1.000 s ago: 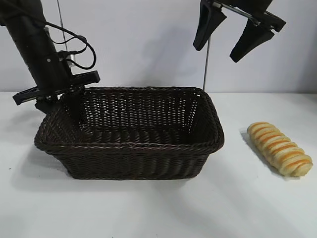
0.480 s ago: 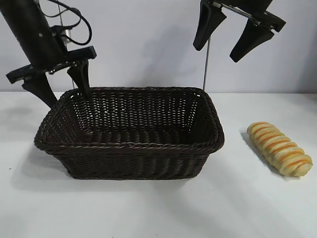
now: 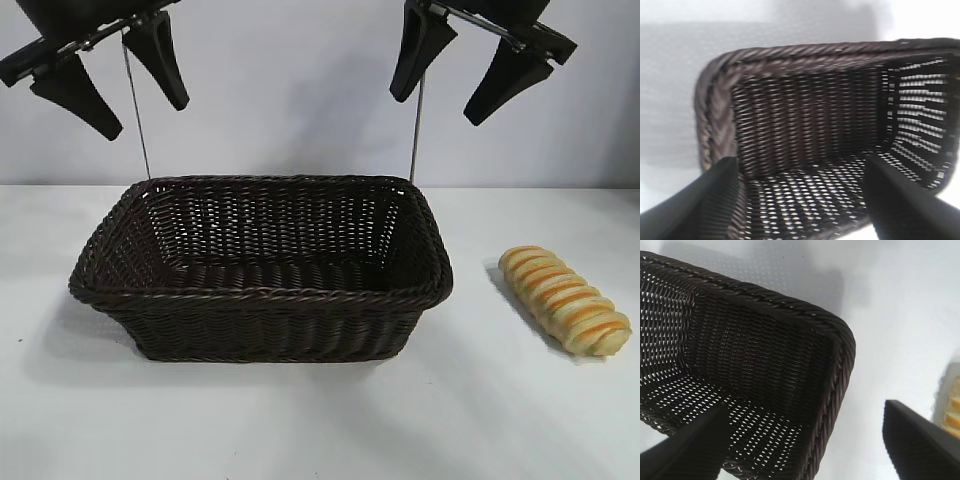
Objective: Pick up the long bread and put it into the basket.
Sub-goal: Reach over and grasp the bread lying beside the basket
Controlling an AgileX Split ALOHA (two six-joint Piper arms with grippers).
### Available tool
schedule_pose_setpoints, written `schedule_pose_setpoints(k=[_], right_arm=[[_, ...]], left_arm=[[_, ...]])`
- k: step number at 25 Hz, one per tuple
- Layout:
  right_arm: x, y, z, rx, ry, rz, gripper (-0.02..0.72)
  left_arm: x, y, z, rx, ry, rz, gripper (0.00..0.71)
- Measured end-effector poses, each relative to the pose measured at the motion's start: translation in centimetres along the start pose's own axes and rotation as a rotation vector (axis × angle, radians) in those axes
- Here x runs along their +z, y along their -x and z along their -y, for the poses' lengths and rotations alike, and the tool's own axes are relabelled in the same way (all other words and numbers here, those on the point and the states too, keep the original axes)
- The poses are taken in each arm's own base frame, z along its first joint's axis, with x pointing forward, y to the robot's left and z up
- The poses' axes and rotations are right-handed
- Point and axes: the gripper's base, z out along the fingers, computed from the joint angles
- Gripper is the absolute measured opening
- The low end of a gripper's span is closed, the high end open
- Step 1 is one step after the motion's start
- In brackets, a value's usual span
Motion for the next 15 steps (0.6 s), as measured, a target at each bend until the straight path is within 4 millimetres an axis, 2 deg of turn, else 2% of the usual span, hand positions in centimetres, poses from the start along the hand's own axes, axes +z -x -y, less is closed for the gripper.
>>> schedule_pose_setpoints(k=[15], right_arm=[[0.0, -0.03, 0.16, -0.006, -0.018, -0.004, 0.6]], left_arm=[[0.0, 0.0, 0.0, 0.006, 0.0, 0.0, 0.511]])
